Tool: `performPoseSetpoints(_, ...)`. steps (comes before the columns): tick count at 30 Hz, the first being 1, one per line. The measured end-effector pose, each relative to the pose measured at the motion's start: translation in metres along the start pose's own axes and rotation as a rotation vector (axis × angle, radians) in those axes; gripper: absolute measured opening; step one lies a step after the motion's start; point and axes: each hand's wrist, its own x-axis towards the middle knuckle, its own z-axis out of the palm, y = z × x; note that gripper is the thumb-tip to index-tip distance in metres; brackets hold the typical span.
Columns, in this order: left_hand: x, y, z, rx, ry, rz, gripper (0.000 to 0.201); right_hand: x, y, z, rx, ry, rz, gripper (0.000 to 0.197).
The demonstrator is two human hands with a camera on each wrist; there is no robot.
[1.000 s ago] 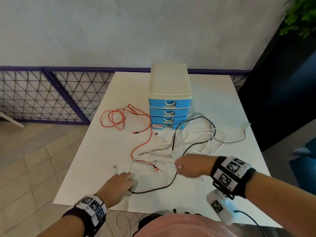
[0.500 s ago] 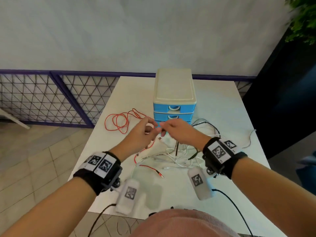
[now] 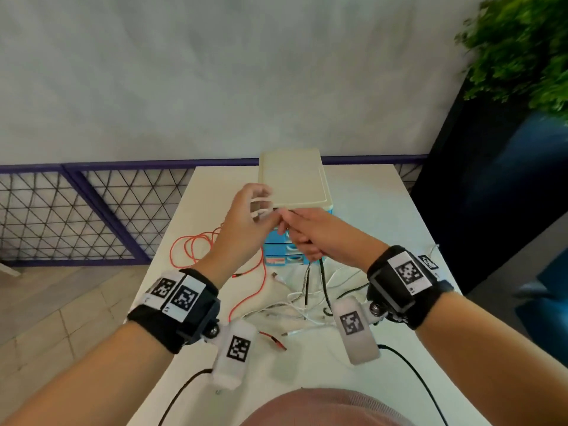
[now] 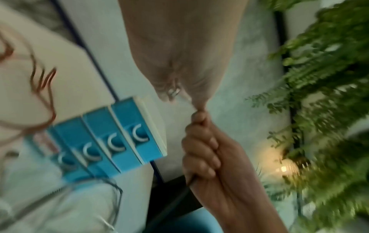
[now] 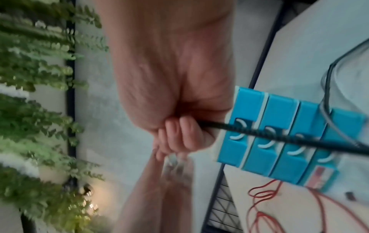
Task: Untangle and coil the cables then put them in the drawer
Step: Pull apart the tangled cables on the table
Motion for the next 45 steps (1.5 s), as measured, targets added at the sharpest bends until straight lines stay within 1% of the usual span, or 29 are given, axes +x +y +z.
performPoseSetpoints(1,0.000,0.005,0.008,-0.233,0.035,-0.120,0.025,0.003,-0.007,-0.001,0.125,0.079,-0.030,0.031)
performPoseSetpoints(2,-0.001,0.009,0.017,-0.491,-0.038,-0.268,0.039,0.005,-0.014,-0.003,0.231,0.148,-0.065,0.030)
performPoseSetpoints(3,-0.003,0.009,0.025,-0.703,-0.212,-0.410,0.054,0.008,-0.020,-0.006,0.303,0.212,-0.102,0.030)
performPoseSetpoints(4,-0.007,0.008,0.031,-0.805,-0.400,-0.494,0.067,0.012,-0.024,-0.010,0.333,0.276,-0.133,0.032)
performPoseSetpoints(5,-0.011,0.004,0.035,-0.824,-0.546,-0.536,0.074,0.014,-0.027,-0.015,0.336,0.340,-0.155,0.033)
performPoseSetpoints(6,-0.016,-0.002,0.039,-0.758,-0.645,-0.532,0.072,0.016,-0.028,-0.022,0.328,0.396,-0.172,0.034)
performPoseSetpoints(7,-0.021,-0.010,0.041,-0.626,-0.718,-0.476,0.063,0.016,-0.029,-0.030,0.319,0.447,-0.190,0.034)
performPoseSetpoints(8,-0.025,-0.018,0.040,-0.428,-0.770,-0.373,0.053,0.016,-0.029,-0.038,0.309,0.497,-0.205,0.035)
performPoseSetpoints(9,-0.026,-0.027,0.036,-0.233,-0.786,-0.275,0.045,0.014,-0.029,-0.047,0.289,0.548,-0.213,0.035)
performPoseSetpoints(10,-0.027,-0.035,0.031,-0.113,-0.782,-0.233,0.036,0.012,-0.027,-0.056,0.258,0.604,-0.213,0.035)
performPoseSetpoints(12,-0.025,-0.052,0.015,-0.029,-0.739,-0.241,0.030,0.006,-0.023,-0.073,0.121,0.733,-0.209,0.037)
performPoseSetpoints(15,-0.018,-0.078,-0.001,0.177,-0.668,-0.220,0.032,-0.005,-0.016,-0.094,-0.274,0.924,-0.225,0.033)
performPoseSetpoints(16,-0.016,-0.082,-0.002,0.211,-0.630,-0.207,0.031,-0.008,-0.015,-0.097,-0.382,0.931,-0.222,0.031)
performPoseSetpoints(17,-0.013,-0.082,0.000,0.212,-0.573,-0.186,0.031,-0.010,-0.014,-0.096,-0.489,0.887,-0.203,0.028)
performPoseSetpoints(18,-0.009,-0.076,0.005,0.192,-0.511,-0.150,0.030,-0.012,-0.015,-0.091,-0.610,0.784,-0.167,0.026)
performPoseSetpoints(19,-0.005,-0.065,0.010,0.157,-0.450,-0.105,0.029,-0.013,-0.013,-0.081,-0.720,0.629,-0.115,0.027)
performPoseSetpoints(21,0.005,-0.035,0.024,0.071,-0.339,-0.033,0.027,-0.011,-0.006,-0.055,-0.793,0.312,-0.019,0.035)
performPoseSetpoints(22,0.010,-0.021,0.031,0.015,-0.291,-0.017,0.026,-0.009,-0.002,-0.043,-0.785,0.226,0.007,0.039)
performPoseSetpoints(23,0.014,-0.009,0.036,-0.049,-0.256,-0.014,0.026,-0.007,0.001,-0.035,-0.781,0.200,0.007,0.046)
performPoseSetpoints(25,0.019,0.002,0.040,-0.145,-0.242,-0.038,0.026,-0.005,0.001,-0.033,-0.726,0.263,-0.013,0.054)
performPoseSetpoints(27,0.018,-0.001,0.037,-0.189,-0.284,-0.071,0.029,-0.007,-0.008,-0.041,-0.560,0.325,-0.011,0.044)
performPoseSetpoints(29,0.015,-0.011,0.033,-0.229,-0.287,-0.098,0.032,-0.011,-0.018,-0.048,-0.395,0.288,0.044,0.035)
performPoseSetpoints(30,0.014,-0.014,0.032,-0.256,-0.267,-0.104,0.032,-0.013,-0.020,-0.049,-0.396,0.251,0.066,0.034)
performPoseSetpoints(33,0.015,-0.011,0.035,-0.306,-0.199,-0.076,0.032,-0.012,-0.016,-0.039,-0.556,0.157,0.077,0.036)
performPoseSetpoints(35,0.017,-0.003,0.038,-0.299,-0.160,-0.052,0.032,-0.010,-0.012,-0.032,-0.576,0.152,0.019,0.030)
performPoseSetpoints(37,0.017,0.003,0.038,-0.318,-0.147,-0.054,0.031,-0.007,-0.008,-0.031,-0.528,0.199,-0.034,0.031)
performPoseSetpoints(39,0.015,0.004,0.035,-0.331,-0.178,-0.069,0.030,-0.006,-0.005,-0.035,-0.385,0.242,-0.060,0.033)
performPoseSetpoints(42,0.011,0.001,0.031,-0.284,-0.281,-0.082,0.027,-0.006,-0.009,-0.041,-0.122,0.296,-0.112,0.035)
performPoseSetpoints(45,0.006,-0.013,0.031,-0.056,-0.452,-0.017,0.030,-0.006,-0.020,-0.047,0.086,0.404,-0.205,0.036)
